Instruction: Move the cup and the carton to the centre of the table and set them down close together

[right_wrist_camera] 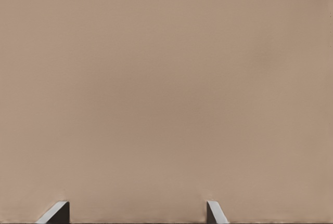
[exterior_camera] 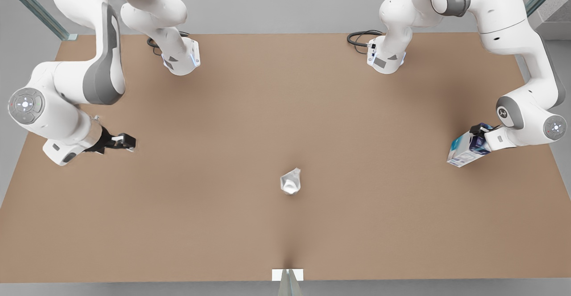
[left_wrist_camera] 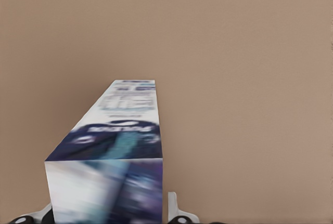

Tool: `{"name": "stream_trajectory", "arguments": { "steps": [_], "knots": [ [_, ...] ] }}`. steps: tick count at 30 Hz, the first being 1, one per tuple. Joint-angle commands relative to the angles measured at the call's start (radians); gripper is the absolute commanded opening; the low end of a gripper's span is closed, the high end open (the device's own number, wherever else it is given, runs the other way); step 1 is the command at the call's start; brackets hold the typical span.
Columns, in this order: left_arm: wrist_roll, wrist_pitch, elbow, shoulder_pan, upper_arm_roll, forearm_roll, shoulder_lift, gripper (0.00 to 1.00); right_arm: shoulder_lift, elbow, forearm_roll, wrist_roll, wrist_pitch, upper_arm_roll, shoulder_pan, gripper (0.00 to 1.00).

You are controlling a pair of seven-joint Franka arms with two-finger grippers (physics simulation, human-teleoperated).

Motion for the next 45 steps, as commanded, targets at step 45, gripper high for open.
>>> {"name": "stream_trajectory", "arguments": {
  "steps": [45],
  "knots": [
    [-1.738, -0.19, 0.571, -0.391, -0.887, -0.057, 0.28, 1.0, 0.084, 0.154, 0.01, 0.13, 0.03, -0.016, -0.023, 1.0]
  ]
}}
